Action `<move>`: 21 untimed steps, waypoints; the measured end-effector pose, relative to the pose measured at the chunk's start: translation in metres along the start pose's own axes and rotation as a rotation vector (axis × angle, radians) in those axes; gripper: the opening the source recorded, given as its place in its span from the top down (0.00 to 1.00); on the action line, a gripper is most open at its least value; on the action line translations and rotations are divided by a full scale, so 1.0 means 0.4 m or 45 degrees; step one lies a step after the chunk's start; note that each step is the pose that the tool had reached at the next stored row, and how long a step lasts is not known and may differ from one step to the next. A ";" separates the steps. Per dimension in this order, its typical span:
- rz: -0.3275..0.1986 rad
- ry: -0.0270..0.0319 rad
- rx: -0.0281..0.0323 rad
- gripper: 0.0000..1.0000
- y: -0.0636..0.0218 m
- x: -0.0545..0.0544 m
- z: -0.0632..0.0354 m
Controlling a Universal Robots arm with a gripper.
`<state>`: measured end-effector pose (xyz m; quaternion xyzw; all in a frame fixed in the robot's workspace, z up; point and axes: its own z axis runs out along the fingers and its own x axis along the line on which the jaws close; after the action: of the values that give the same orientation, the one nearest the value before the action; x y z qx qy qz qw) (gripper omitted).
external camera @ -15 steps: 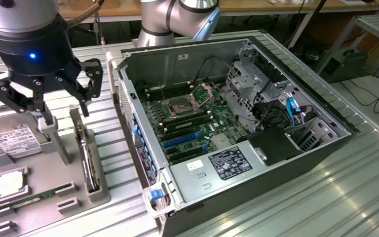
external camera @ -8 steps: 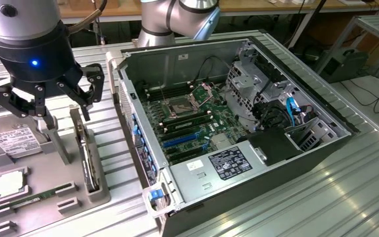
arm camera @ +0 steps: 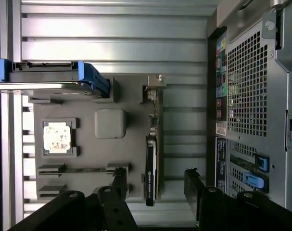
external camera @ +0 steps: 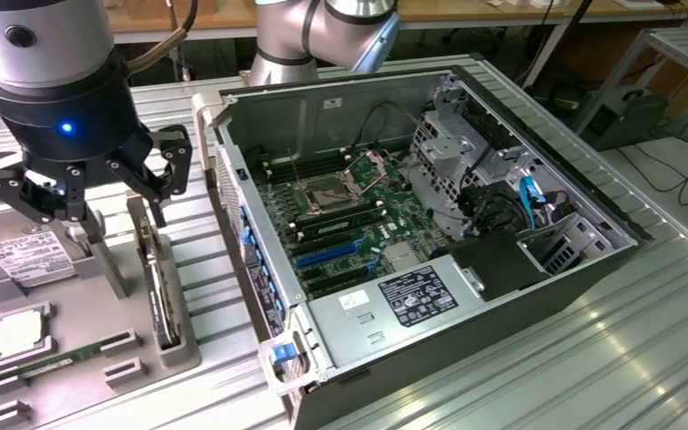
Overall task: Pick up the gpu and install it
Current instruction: 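Pick up the gpu and move the gpu toward the slot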
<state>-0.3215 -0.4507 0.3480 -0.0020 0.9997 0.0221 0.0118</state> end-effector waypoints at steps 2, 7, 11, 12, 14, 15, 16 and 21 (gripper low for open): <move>0.000 0.0000 0.0000 0.40 -0.004 0.000 0.004; 0.000 0.0001 0.0001 0.40 -0.009 0.000 0.015; 0.000 0.0000 0.0001 0.40 -0.011 0.000 0.029; 0.000 0.0001 0.0001 0.40 -0.011 0.000 0.036; 0.000 0.0000 0.0001 0.40 -0.012 0.000 0.043; 0.000 0.0001 0.0001 0.40 -0.013 0.000 0.048; 0.000 0.0001 0.0001 0.40 -0.014 0.000 0.051; 0.000 0.0001 0.0001 0.40 -0.016 0.001 0.075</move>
<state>-0.3210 -0.4558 0.3177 -0.0020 0.9997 0.0221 0.0118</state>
